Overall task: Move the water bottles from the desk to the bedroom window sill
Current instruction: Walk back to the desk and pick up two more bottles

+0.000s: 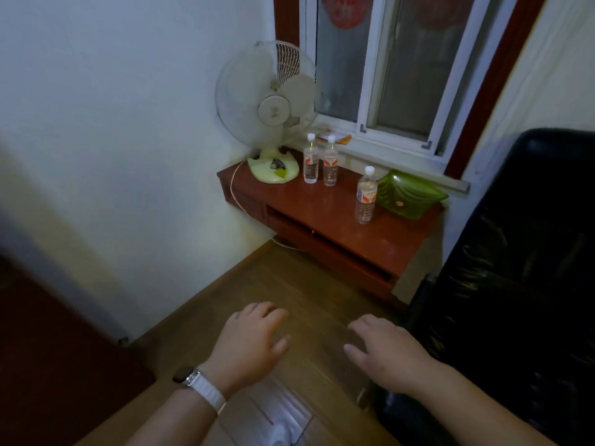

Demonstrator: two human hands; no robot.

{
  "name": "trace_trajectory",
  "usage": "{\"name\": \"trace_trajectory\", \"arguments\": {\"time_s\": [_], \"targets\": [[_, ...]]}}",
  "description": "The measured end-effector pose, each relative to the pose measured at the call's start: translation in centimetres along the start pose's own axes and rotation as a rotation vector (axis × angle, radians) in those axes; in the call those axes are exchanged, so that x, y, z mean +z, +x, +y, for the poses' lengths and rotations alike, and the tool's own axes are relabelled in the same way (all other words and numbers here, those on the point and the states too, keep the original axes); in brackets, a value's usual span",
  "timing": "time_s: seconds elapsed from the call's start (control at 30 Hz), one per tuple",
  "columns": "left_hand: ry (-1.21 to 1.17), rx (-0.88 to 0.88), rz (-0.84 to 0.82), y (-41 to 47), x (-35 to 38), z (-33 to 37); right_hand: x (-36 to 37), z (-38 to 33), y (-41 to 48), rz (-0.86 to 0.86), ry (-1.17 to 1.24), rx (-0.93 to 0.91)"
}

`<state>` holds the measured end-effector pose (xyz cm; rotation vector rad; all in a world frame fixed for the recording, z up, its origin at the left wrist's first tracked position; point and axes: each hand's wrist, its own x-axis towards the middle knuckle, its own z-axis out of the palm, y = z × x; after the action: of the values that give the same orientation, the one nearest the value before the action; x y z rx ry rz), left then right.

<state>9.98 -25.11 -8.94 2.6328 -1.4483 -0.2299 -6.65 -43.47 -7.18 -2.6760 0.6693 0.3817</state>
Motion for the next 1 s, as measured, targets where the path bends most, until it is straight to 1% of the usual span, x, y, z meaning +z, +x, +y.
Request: {"name": "trace_trajectory", "arguments": {"time_s": [0.1,0.17,0.2,0.33,0.5,0.67,0.83,1.0], "targets": [[-0.039,0.032,-0.002,5.0,-0.8,-4.1,-1.6,-1.6,5.5,-0.068,0.000,0.031],[-0.054,0.065,-0.007,8.3,-1.9,-6.3,-3.2,-2.8,8.3,-0.083,-0.003,0.054],[-0.062,0.089,-0.012,9.9,-2.6,-7.3,-3.9,-3.2,9.6,-0.061,0.005,0.069],[-0.086,0.161,0.002,16.1,-4.4,-10.4,-6.0,-3.6,13.7,0.133,0.065,0.125],[-0.207,0.207,-0.033,20.7,-5.8,-11.2,-7.9,-3.0,16.7,0.190,0.075,0.154],[-0.253,0.225,-0.067,26.0,-6.0,-11.3,-9.1,-0.4,20.5,0.185,0.087,0.206],[-0.265,0.209,-0.142,32.4,-5.1,-11.0,-9.4,4.0,26.0,0.163,0.139,0.249],[-0.332,0.116,-0.220,40.5,-3.1,-11.6,-10.5,8.9,33.2,0.177,0.269,0.266]]}}
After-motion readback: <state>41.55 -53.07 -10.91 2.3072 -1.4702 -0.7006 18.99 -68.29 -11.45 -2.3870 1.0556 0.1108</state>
